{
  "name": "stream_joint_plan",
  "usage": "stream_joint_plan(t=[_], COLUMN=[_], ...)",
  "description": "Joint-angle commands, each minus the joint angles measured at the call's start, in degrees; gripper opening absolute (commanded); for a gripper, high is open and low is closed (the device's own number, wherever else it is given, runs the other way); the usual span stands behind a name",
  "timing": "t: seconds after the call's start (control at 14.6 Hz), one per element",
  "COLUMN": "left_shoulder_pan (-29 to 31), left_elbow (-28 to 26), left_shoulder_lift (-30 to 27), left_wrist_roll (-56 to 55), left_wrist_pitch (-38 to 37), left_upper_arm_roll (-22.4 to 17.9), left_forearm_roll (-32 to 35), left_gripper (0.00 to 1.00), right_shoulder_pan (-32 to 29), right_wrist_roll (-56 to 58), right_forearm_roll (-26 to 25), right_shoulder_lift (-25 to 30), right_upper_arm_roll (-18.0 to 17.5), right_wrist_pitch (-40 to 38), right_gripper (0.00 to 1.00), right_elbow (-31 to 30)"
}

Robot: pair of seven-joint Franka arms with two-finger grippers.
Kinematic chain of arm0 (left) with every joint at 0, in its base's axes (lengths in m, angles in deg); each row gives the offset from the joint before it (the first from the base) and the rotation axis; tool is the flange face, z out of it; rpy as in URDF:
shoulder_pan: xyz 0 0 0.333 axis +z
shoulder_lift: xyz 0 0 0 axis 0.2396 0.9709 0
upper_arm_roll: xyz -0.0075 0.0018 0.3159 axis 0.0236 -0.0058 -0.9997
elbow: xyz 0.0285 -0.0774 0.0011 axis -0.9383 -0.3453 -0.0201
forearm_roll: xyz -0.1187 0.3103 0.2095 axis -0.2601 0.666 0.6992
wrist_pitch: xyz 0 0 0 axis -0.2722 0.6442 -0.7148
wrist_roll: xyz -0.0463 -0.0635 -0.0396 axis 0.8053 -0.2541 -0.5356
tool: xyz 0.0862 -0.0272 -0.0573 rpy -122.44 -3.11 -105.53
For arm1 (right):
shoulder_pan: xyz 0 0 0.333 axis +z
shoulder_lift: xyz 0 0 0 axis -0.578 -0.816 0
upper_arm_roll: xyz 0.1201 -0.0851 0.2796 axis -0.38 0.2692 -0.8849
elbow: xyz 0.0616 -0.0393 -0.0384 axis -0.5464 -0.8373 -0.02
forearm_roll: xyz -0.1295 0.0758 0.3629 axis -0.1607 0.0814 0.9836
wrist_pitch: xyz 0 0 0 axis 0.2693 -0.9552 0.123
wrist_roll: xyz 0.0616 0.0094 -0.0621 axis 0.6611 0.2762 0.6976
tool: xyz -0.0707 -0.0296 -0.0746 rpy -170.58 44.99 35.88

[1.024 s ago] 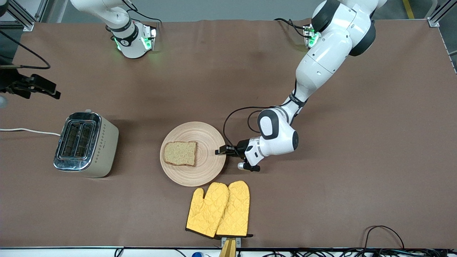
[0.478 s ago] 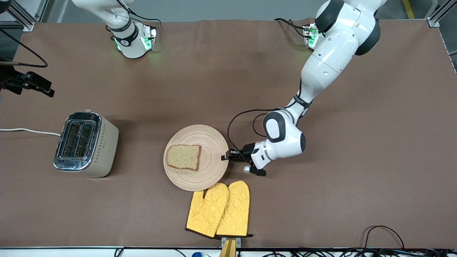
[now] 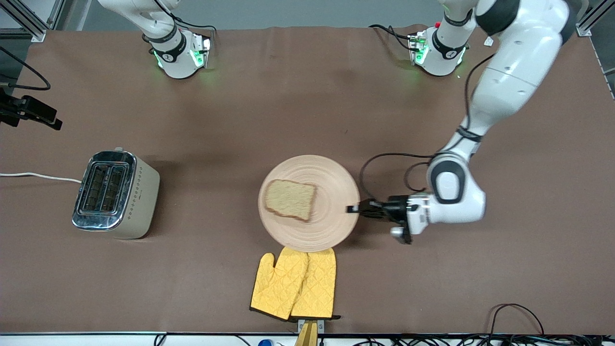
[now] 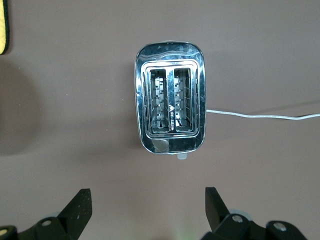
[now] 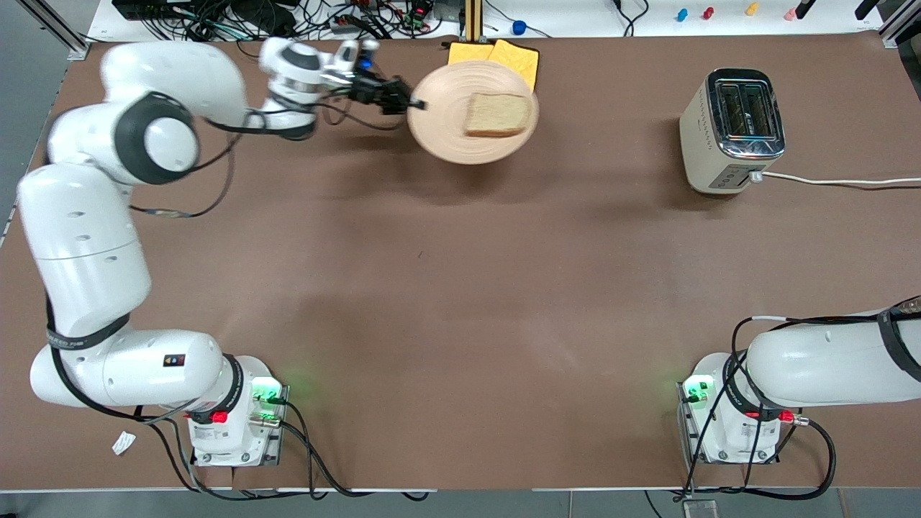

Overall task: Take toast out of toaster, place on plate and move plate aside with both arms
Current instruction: 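Slide the plate with the bread away from the toaster with the left gripper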

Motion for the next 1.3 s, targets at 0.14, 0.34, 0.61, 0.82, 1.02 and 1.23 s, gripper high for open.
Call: stream_joint_plan(t=[0.14, 0.34, 0.61, 0.82, 1.02, 1.23], left_shoulder_pan=[16.59, 23.80, 31.10, 33.75, 34.29, 34.29], left_elbow=[-2.42, 0.39, 4.34, 6.99, 7.17, 7.43], left_shoulder_lift=[-1.77, -0.45, 2.61, 5.09, 6.05, 6.76], left_wrist_roll=[3.16, 2.89, 3.24, 3.77, 3.95, 4.91], left_wrist_pitch=[-7.52, -12.52, -17.63, -20.53, -20.54, -20.45], left_upper_arm_roll=[1.52, 1.26, 0.91, 0.82, 0.38, 0.29], left_forearm_roll=[13.99, 21.46, 27.09, 29.91, 30.18, 30.18], left_gripper=[0.00, 0.00, 0.00, 0.00, 0.01, 0.05], right_shoulder_pan=[-0.71, -0.09, 0.35, 0.44, 0.70, 0.79], right_wrist_roll=[0.90, 0.73, 0.73, 0.64, 0.72, 0.73], right_forearm_roll=[0.88, 0.70, 0.53, 0.53, 0.53, 0.44], right_shoulder_lift=[0.96, 0.96, 0.96, 0.96, 0.96, 0.96], right_upper_arm_roll=[-1.24, -1.50, -1.50, -1.67, -1.67, -1.67], right_wrist_pitch=[-0.75, -0.83, -0.92, -0.92, -0.92, -0.92], right_gripper=[1.00, 1.00, 1.00, 1.00, 1.00, 1.00], right_elbow=[-0.13, 0.04, 0.13, 0.13, 0.13, 0.13])
